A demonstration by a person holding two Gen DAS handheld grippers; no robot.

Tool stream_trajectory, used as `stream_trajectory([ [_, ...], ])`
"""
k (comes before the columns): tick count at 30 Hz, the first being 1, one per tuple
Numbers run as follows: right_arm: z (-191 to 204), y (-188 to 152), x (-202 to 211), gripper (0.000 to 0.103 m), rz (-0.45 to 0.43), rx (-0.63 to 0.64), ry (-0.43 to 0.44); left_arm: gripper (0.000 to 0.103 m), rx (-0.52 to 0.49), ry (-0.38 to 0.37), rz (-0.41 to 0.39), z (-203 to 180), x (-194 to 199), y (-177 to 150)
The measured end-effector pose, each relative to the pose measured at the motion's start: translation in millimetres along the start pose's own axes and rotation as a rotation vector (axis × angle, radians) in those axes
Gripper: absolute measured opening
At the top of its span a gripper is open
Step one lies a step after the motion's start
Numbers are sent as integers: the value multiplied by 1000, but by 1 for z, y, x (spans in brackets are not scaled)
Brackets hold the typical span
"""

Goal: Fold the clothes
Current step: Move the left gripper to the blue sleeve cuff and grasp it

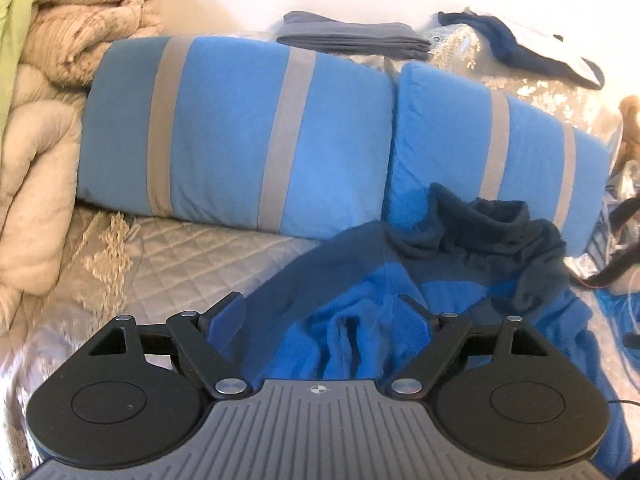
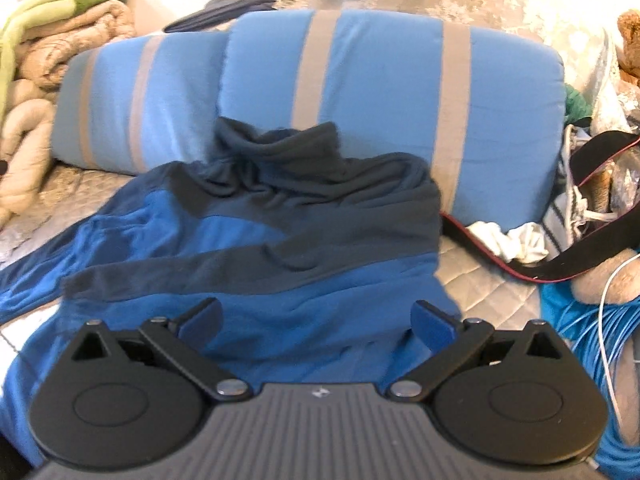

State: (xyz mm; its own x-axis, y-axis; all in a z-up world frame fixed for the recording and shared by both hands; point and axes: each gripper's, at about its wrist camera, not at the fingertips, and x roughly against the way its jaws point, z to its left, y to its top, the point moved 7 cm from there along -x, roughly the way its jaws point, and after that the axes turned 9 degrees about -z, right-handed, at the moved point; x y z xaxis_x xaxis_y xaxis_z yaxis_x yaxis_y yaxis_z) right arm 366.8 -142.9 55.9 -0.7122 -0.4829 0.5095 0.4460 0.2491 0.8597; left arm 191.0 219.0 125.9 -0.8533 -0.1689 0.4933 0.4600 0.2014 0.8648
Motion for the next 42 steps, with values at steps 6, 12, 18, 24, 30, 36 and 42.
stream_trajectory([
  [6,6,25,55,103,-26,27,50,81,71,26,11,12,43,5],
  [12,10,56,111,103,-54,71,102,81,95,-27,-17,12,104,39],
  [18,13,86,168,103,-82,116,155,81,106,-62,-3,13,117,28],
  [24,49,52,133,103,-61,110,211,81,202,-13,86,46,77,-40],
  [30,90,6,84,103,-31,95,268,81,367,-14,80,94,61,-87],
  [36,127,-26,40,103,-65,9,299,81,616,-1,30,151,73,-133],
  [42,150,-63,22,103,-123,-45,341,81,855,31,-32,209,105,-192],
])
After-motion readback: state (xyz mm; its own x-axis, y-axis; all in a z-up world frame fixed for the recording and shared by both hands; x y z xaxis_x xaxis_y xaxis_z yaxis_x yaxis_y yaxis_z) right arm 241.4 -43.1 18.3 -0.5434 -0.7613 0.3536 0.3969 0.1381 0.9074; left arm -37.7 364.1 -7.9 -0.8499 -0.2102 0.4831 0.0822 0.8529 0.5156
